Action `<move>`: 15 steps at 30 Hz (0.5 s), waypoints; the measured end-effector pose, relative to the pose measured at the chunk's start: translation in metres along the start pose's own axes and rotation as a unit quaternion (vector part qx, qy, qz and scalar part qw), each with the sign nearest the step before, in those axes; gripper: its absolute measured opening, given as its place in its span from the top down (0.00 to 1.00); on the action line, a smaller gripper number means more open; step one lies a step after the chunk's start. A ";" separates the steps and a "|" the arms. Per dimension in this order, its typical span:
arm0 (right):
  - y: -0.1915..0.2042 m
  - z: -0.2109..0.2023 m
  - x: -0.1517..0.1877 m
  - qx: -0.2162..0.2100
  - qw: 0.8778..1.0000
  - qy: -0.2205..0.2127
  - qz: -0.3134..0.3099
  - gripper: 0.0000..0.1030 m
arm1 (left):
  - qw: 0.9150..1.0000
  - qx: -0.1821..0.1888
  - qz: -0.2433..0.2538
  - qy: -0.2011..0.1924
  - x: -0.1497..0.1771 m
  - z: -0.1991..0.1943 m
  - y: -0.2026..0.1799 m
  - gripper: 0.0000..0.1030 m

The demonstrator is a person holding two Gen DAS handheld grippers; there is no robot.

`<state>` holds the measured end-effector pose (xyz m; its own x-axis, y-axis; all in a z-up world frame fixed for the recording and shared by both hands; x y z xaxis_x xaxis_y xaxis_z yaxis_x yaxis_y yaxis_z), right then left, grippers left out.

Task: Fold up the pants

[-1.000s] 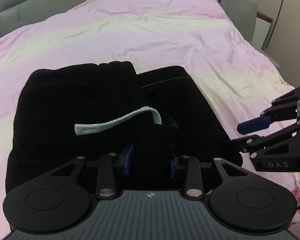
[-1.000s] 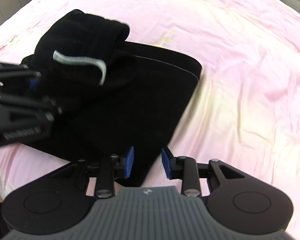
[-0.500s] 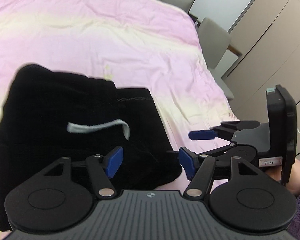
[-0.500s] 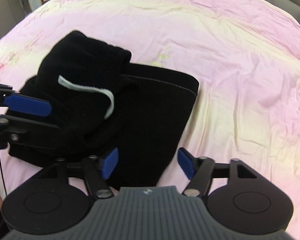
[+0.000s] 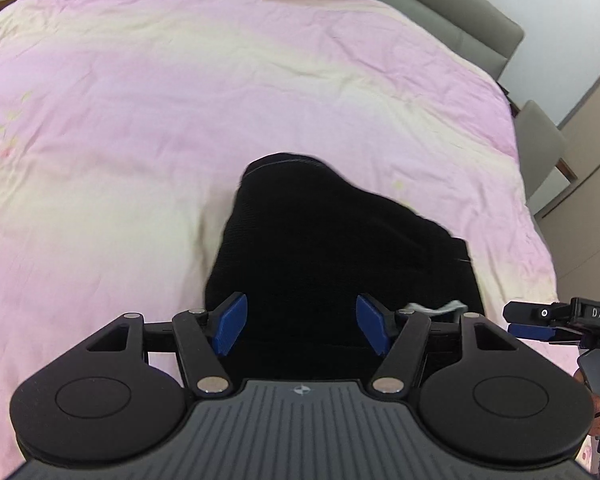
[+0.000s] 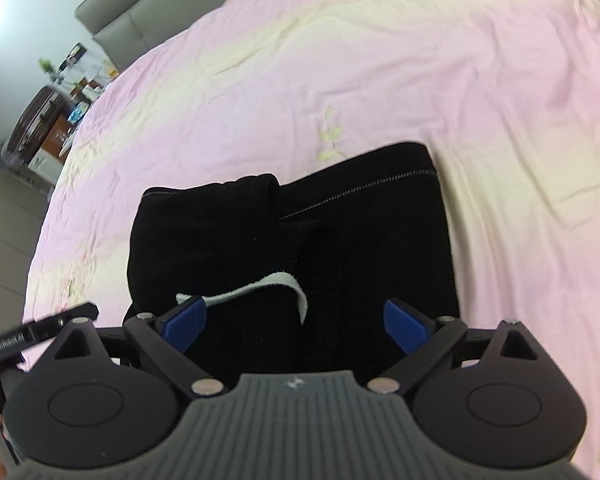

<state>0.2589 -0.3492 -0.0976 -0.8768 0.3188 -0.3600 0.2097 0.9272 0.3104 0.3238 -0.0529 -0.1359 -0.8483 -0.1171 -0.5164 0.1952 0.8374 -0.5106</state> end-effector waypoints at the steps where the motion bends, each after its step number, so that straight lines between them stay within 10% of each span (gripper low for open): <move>1: 0.000 0.007 -0.001 -0.002 1.000 0.006 0.011 0.11 | 1.000 -0.002 -0.005 0.001 0.001 0.003 0.006 0.35; 6: 0.006 0.061 -0.007 -0.014 0.999 0.031 0.034 0.11 | 0.999 0.024 -0.044 0.015 0.009 0.018 0.030 0.53; 15: 0.036 0.123 -0.013 -0.018 0.997 0.076 -0.003 0.11 | 0.995 0.059 -0.080 0.009 0.020 0.047 0.040 0.56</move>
<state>0.3308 -0.2957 -0.1903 -0.9338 0.2775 -0.2258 0.1910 0.9203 0.3414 0.3380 -0.0471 -0.1986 -0.8816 -0.2344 -0.4097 0.1113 0.7403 -0.6630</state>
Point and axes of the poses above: each gripper's, at about its wrist camera, not at the fingertips, and z roughly the way its jaws point, y to its left, x to its underside, the point moved 3 cm from there along z, roughly the way its jaws point, and after that the axes turned 11 degrees about x, right-handed, at the moved point
